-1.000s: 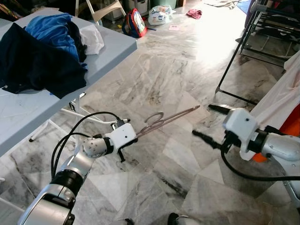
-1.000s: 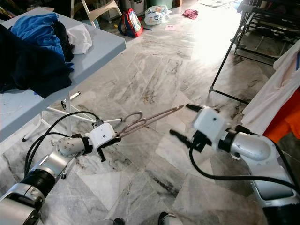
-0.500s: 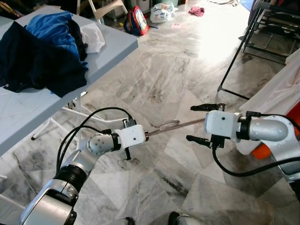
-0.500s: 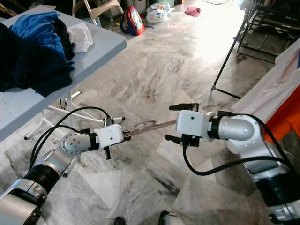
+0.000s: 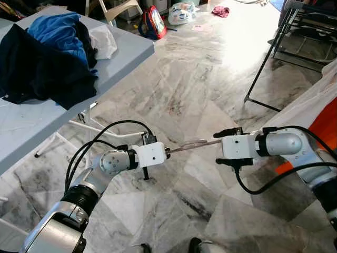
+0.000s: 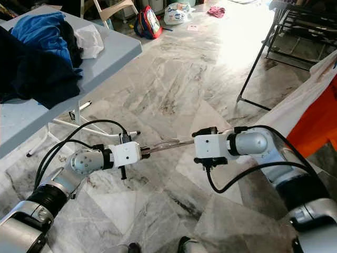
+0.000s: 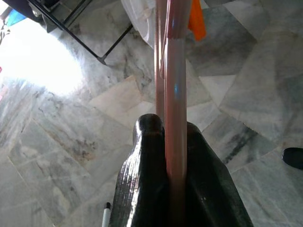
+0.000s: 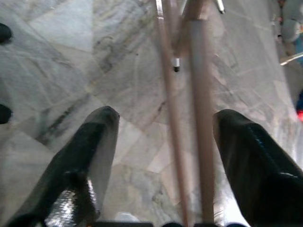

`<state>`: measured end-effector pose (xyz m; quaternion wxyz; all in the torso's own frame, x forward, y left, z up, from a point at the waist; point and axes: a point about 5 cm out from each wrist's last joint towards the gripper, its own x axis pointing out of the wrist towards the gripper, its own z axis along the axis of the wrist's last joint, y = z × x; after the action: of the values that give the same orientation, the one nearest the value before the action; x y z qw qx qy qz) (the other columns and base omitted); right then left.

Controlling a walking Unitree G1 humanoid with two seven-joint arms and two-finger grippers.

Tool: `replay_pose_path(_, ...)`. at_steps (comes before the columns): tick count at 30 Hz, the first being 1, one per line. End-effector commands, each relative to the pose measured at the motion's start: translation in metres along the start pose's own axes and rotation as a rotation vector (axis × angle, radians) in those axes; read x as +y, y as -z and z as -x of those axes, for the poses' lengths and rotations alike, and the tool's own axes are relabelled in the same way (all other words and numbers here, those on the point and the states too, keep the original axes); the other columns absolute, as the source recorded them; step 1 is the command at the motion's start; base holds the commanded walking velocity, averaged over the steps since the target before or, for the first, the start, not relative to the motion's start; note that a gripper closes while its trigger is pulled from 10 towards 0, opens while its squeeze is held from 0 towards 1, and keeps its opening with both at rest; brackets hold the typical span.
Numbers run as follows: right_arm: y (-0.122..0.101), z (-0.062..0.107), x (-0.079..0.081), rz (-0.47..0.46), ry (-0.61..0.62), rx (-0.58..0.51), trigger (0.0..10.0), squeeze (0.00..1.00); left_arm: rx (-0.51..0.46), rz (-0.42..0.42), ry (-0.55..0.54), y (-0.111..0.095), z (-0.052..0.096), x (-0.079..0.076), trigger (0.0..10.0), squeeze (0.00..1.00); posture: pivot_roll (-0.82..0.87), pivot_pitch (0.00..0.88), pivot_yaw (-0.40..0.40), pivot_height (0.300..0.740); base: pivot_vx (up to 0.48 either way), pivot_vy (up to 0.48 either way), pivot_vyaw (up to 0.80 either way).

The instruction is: Hang hanger

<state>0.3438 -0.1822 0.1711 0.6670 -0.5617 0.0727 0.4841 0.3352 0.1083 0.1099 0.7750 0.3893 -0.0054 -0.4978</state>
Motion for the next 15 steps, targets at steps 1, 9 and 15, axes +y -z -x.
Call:
replay_pose_path(1, -0.002, -0.004, -0.003, 0.035, 0.007, 0.003, 0.9, 0.00, -0.010, -0.028, -0.001, -0.002, 0.001, 0.001, 10.0, 0.00, 0.02, 0.215, 0.056, 0.740, 0.000, 0.000, 0.00)
replay_pose_path(9, 0.009, -0.002, -0.007, 0.082, 0.028, 0.070, 0.0, 0.00, -0.022, -0.083, -0.079, -0.006, 0.001, 0.008, 10.0, 0.00, 0.01, 0.219, 0.056, 0.740, 0.000, 0.000, 0.00)
replay_pose_path(15, 0.014, 0.003, -0.024, 0.173, 0.149, 0.128, 0.0, 0.00, -0.033, -0.152, -0.217, -0.012, 0.003, 0.024, 10.0, 0.00, 0.01, 0.222, 0.055, 0.740, 0.000, 0.000, 0.00)
